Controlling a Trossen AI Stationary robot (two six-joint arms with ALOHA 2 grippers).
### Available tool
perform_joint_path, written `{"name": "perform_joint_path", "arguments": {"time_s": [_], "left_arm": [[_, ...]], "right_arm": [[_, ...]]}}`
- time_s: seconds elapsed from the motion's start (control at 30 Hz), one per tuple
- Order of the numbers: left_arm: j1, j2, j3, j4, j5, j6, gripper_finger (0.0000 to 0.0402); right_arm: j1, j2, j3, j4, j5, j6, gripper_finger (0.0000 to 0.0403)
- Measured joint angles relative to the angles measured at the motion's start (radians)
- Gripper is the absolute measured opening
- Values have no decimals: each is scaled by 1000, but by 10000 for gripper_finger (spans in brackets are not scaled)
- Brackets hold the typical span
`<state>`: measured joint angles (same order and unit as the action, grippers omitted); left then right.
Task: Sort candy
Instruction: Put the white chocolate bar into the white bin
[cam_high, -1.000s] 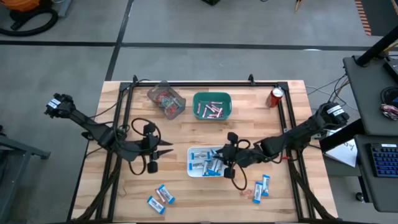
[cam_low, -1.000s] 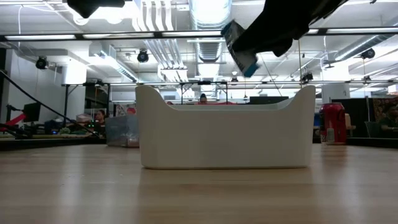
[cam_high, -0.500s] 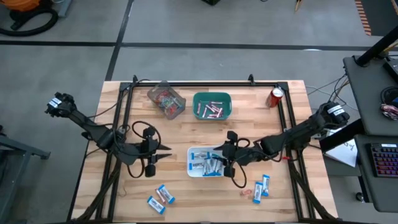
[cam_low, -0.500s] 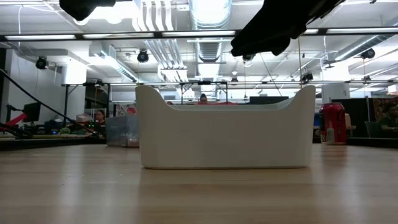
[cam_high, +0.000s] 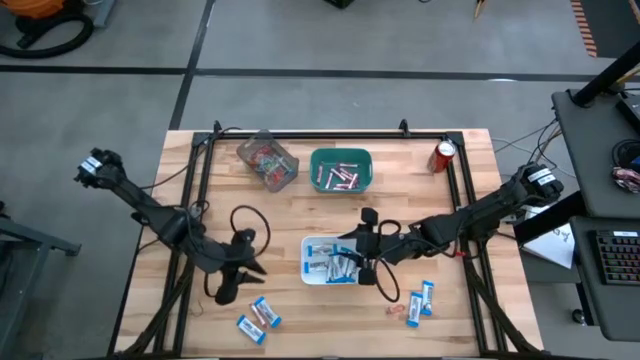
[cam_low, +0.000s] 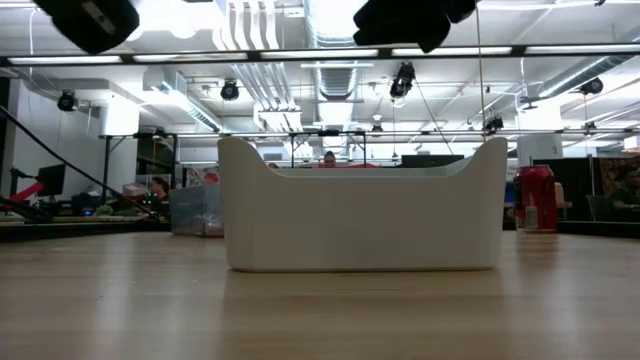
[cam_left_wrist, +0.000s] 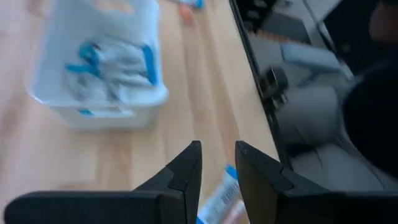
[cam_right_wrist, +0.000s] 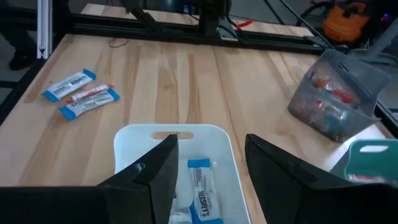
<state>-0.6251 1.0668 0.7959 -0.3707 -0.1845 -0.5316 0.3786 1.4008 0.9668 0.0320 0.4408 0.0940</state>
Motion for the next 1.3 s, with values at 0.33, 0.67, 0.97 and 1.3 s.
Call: {"name": "perform_joint_path", "arguments": {"time_s": [0.33, 0.67, 0.97, 1.3], "left_arm": [[-115, 177, 5, -23, 39, -23, 133], [-180, 389, 61, -21, 1, 4, 160], [-179, 548, 110, -28, -41, 26, 160], [-178, 619, 112, -29, -41, 50, 160]], "right_arm": [[0, 0, 10, -8, 0, -29, 178], [0, 1, 10, -24, 0, -25, 178], [0, 1, 10, -27, 1, -24, 178], [0, 1, 10, -27, 1, -15, 178]]}}
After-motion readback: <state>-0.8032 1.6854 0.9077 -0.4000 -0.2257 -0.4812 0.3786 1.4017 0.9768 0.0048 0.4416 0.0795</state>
